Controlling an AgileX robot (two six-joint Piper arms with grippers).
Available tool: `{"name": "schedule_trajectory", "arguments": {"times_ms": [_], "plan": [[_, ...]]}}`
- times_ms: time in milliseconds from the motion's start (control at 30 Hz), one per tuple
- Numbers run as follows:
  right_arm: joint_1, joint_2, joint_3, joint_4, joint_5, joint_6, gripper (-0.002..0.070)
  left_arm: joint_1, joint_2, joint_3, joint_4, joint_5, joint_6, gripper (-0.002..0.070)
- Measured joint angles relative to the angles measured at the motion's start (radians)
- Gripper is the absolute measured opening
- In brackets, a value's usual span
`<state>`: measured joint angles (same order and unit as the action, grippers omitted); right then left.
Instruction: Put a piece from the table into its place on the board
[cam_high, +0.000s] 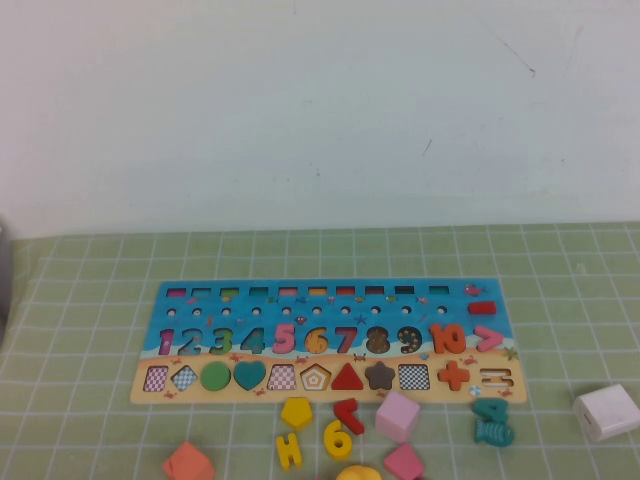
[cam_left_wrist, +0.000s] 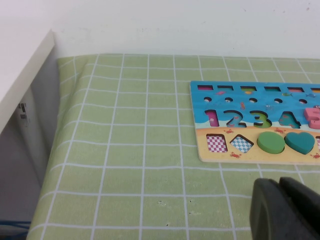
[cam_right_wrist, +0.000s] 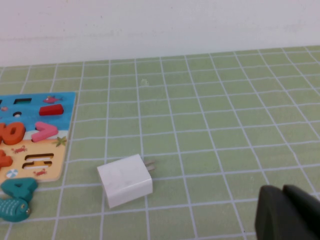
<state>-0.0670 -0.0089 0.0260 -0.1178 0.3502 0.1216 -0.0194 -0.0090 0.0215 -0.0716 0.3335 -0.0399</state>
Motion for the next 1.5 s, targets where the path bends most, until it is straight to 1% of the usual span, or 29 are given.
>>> {"name": "schedule_trajectory", "arguments": {"times_ms": [733, 867, 933, 967, 1000, 1067, 1100, 1133, 1200, 1367, 1433, 1500], "plan": [[0.000, 0.000, -0.002, 0.000, 0.001, 0.000, -0.0001, 0.000, 0.000, 0.000, 0.000, 0.000, 0.000, -0.0001], [0.000, 0.000, -0.002, 0.000, 0.001, 0.000, -0.0001, 0.000, 0.000, 0.000, 0.025, -0.014, -0.023, -0.0001], [0.000, 0.000, -0.002, 0.000, 0.001, 0.000, -0.0001, 0.000, 0.000, 0.004, -0.066, -0.042, -0.120, -0.0001], [0.000, 0.000, -0.002, 0.000, 0.001, 0.000, -0.0001, 0.000, 0.000, 0.004, -0.169, -0.054, -0.185, -0.0001], [0.000, 0.000, -0.002, 0.000, 0.001, 0.000, -0.0001, 0.000, 0.000, 0.005, -0.289, -0.066, -0.292, -0.0001], [0.000, 0.000, -0.002, 0.000, 0.001, 0.000, -0.0001, 0.000, 0.000, 0.005, -0.525, -0.083, -0.433, -0.0001], [0.000, 0.000, -0.002, 0.000, 0.001, 0.000, -0.0001, 0.000, 0.000, 0.005, -0.618, -0.089, -0.483, -0.0001], [0.000, 0.000, -0.002, 0.000, 0.001, 0.000, -0.0001, 0.000, 0.000, 0.005, -0.671, -0.093, -0.512, -0.0001], [0.000, 0.000, -0.002, 0.000, 0.001, 0.000, -0.0001, 0.000, 0.000, 0.005, -0.736, -0.101, -0.535, -0.0001], [0.000, 0.000, -0.002, 0.000, 0.001, 0.000, -0.0001, 0.000, 0.000, 0.005, -0.804, -0.125, -0.541, -0.0001], [0.000, 0.000, -0.002, 0.000, 0.001, 0.000, -0.0001, 0.000, 0.000, 0.005, -0.818, -0.127, -0.504, -0.0001], [0.000, 0.000, -0.002, 0.000, 0.001, 0.000, -0.0001, 0.000, 0.000, -0.007, -0.822, -0.112, -0.377, -0.0001]]}}
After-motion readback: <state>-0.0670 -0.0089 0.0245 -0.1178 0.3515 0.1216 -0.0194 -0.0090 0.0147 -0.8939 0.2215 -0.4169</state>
